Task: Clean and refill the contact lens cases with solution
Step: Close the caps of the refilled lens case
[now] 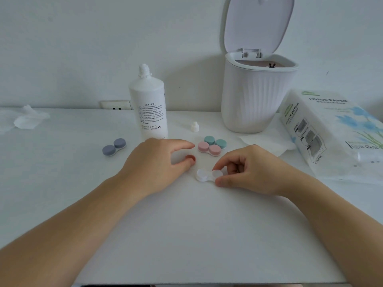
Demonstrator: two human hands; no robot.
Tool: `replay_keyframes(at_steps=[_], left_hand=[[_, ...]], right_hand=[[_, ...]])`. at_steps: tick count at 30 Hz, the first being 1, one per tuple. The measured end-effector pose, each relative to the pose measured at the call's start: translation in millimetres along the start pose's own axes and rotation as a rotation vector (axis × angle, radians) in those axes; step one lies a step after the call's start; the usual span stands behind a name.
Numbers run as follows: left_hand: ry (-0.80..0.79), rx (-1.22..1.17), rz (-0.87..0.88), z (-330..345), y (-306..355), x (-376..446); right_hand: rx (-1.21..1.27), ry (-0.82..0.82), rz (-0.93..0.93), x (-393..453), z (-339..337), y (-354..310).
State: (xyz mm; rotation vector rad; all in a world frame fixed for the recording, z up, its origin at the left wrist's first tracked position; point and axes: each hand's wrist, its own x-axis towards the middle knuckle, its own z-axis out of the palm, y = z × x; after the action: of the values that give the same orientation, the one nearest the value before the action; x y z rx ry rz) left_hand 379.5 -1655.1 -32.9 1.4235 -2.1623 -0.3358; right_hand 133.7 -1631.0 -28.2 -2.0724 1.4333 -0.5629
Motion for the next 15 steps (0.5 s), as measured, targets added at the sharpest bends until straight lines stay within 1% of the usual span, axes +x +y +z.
replay_keyframes(at_steps=[3,5,9,15], left_hand=[[-0.007,-0.207,0.092,0.0,2.6,-1.1],[-0.047,-0.254,0.153,-2.8,3.4,-2.5],[-0.143,-0.241,0.199,-3.3,3.2,-4.6],[-0.221,-0.189,0.138,4.1,3.9,-3.9]], right_hand=[[0.003,-0.005,-0.006,0.1,-0.1,0.4],[-0.001,-0.004,-0.01,0.1,-0.1,0.9],[0.007,-0.007,-0.011,-0.4,-0.4,1.6],[0.003,-0.009,-0.012,-0.6,-0.4,2.0]])
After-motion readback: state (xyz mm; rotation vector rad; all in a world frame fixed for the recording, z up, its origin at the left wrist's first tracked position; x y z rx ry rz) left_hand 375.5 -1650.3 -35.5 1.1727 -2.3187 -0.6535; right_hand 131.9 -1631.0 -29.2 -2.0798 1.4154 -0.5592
